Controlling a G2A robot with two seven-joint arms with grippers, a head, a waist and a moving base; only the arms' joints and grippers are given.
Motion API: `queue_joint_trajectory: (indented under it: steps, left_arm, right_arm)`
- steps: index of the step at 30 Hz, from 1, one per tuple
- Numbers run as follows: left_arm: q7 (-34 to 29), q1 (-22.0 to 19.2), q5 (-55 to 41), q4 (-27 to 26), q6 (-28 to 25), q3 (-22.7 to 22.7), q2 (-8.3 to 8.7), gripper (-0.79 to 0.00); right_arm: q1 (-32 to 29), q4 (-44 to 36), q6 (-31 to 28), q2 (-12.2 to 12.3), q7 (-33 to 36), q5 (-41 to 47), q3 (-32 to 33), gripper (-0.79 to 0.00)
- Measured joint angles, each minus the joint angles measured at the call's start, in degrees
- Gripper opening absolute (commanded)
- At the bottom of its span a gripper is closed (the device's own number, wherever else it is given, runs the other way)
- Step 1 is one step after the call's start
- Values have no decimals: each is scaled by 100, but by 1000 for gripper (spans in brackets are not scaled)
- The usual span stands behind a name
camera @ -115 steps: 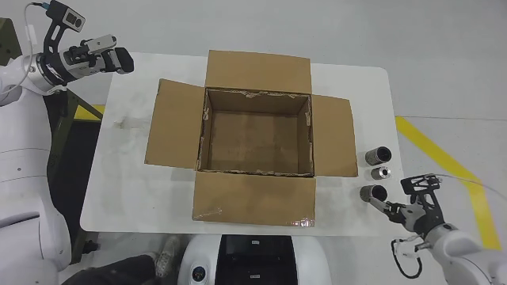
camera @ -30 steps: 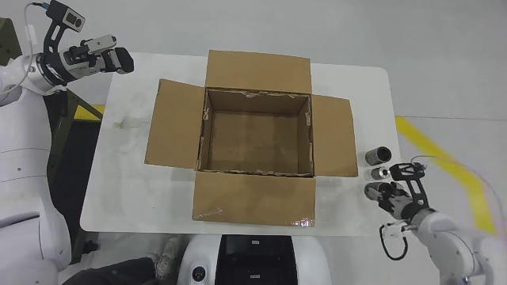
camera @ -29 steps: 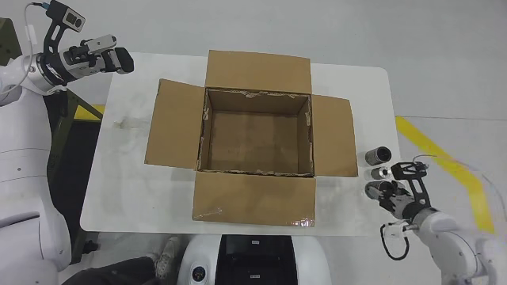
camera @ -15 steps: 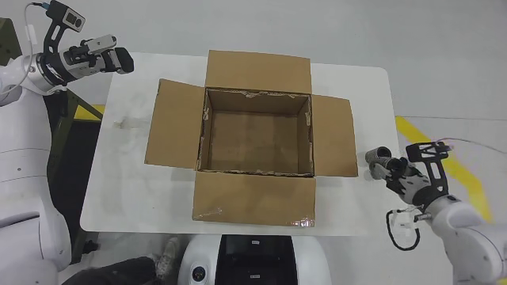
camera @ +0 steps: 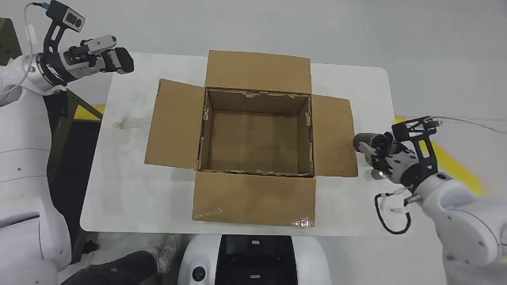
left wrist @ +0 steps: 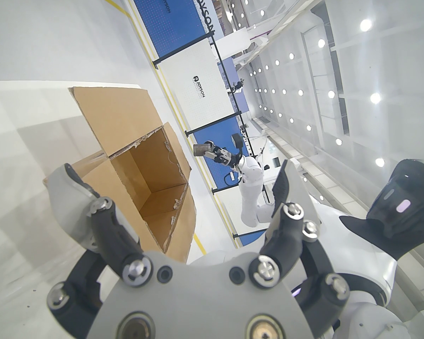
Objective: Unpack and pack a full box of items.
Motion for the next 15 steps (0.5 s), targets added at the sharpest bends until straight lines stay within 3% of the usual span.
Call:
queue_joint_trajectory:
  steps: [15]
  left_arm:
    - [0, 0, 0, 0, 0, 0, 0, 0]
  right_arm:
    - [1388, 44, 410, -60, 228, -147, -1868, -785]
